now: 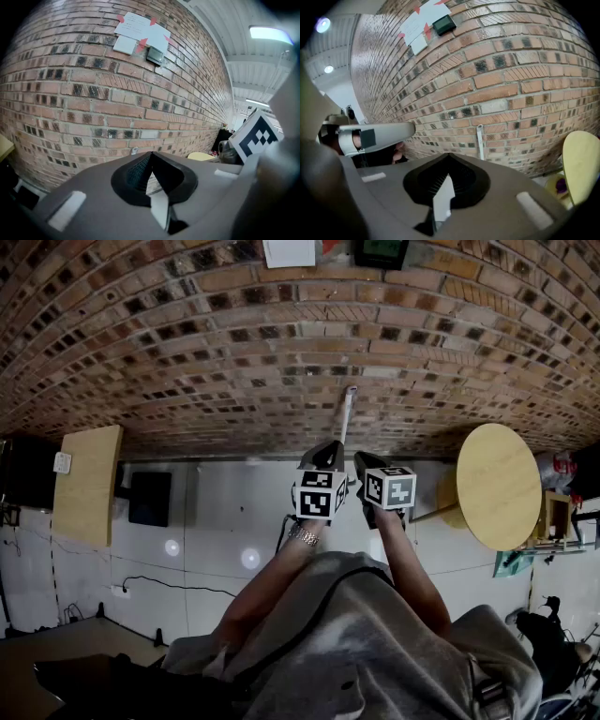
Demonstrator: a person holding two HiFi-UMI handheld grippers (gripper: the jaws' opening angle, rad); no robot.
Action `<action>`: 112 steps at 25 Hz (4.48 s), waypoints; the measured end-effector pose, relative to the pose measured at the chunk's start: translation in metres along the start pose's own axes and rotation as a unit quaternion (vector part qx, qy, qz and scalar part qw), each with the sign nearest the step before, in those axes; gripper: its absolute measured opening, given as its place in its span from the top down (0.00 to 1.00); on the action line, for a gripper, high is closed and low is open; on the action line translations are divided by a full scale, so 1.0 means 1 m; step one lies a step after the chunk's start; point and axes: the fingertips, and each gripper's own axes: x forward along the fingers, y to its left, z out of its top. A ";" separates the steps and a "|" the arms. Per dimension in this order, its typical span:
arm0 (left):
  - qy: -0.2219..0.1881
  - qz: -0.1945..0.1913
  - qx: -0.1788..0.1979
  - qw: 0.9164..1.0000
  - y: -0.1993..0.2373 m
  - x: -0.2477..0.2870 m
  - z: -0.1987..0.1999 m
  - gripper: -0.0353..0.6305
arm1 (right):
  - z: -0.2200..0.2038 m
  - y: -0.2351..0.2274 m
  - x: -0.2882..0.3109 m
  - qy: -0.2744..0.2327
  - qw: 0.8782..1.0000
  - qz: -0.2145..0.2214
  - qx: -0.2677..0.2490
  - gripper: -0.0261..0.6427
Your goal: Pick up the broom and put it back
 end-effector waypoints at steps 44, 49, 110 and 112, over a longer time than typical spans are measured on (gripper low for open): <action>0.054 0.071 0.012 0.996 0.112 0.076 0.024 0.94 | 0.089 -0.084 0.092 0.041 0.990 -0.054 -0.126 0.81; 0.054 0.055 0.013 0.997 0.096 0.092 0.038 0.94 | 0.117 -0.067 0.071 0.011 0.990 -0.052 -0.128 0.81; 0.075 0.048 -0.008 0.996 0.043 -0.036 -0.066 0.94 | -0.068 0.021 0.040 0.064 0.997 0.021 -0.023 0.96; 0.083 0.038 -0.007 0.996 0.035 -0.052 -0.081 0.94 | -0.080 0.052 0.018 0.061 0.998 0.027 -0.023 0.96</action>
